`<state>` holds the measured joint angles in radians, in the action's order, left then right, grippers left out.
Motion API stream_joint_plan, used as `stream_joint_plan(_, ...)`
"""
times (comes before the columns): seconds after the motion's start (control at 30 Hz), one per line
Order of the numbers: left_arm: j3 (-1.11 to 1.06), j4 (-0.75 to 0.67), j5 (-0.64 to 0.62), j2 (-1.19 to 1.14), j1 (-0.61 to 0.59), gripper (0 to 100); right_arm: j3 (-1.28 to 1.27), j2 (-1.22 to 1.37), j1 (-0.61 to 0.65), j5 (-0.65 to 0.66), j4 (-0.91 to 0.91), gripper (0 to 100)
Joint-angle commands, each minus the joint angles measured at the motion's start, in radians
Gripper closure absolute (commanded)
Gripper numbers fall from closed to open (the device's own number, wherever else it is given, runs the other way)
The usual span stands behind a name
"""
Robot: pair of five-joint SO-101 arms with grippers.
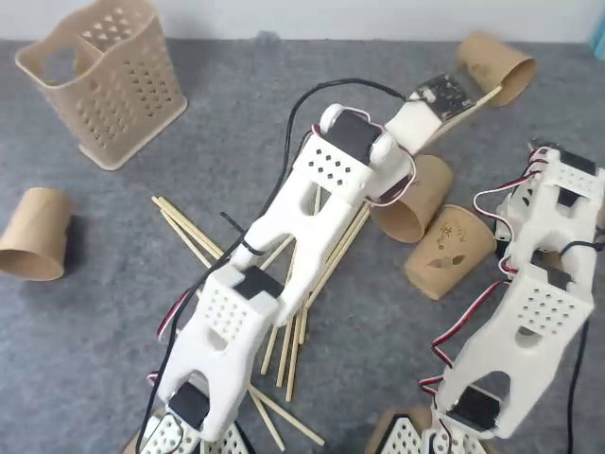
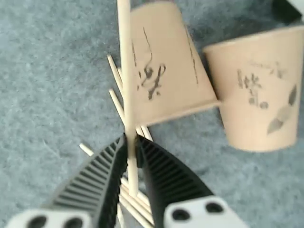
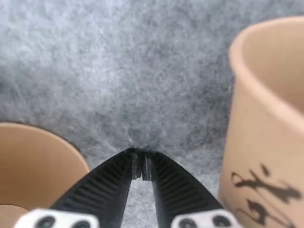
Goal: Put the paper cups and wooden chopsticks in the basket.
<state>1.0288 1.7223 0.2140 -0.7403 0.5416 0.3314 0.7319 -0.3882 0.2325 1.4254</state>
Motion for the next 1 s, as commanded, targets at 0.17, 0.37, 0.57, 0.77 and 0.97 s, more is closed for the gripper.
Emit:
stream_joint_plan(0.17,-0.225,-0.040,-0.133,0.249,-0.049,99,0.002,0.045,0.041,-0.017,-0.050,99.0)
stream_joint_plan(0.37,-0.346,-0.071,-0.224,0.275,-0.158,99,0.003,0.044,0.005,-0.009,-0.053,99.0)
stream_joint_plan(0.57,-0.492,-0.133,-0.147,0.276,-0.130,99,-0.002,0.036,-0.041,-0.006,-0.005,99.0)
stream_joint_plan(0.77,-0.679,-0.198,-0.144,0.431,-0.132,99,-0.003,-0.041,-0.065,-0.006,0.053,99.0)
stream_joint_plan(0.97,-1.059,-0.345,-0.155,0.697,-0.133,99,-0.011,-0.145,-0.067,-0.006,0.120,99.0)
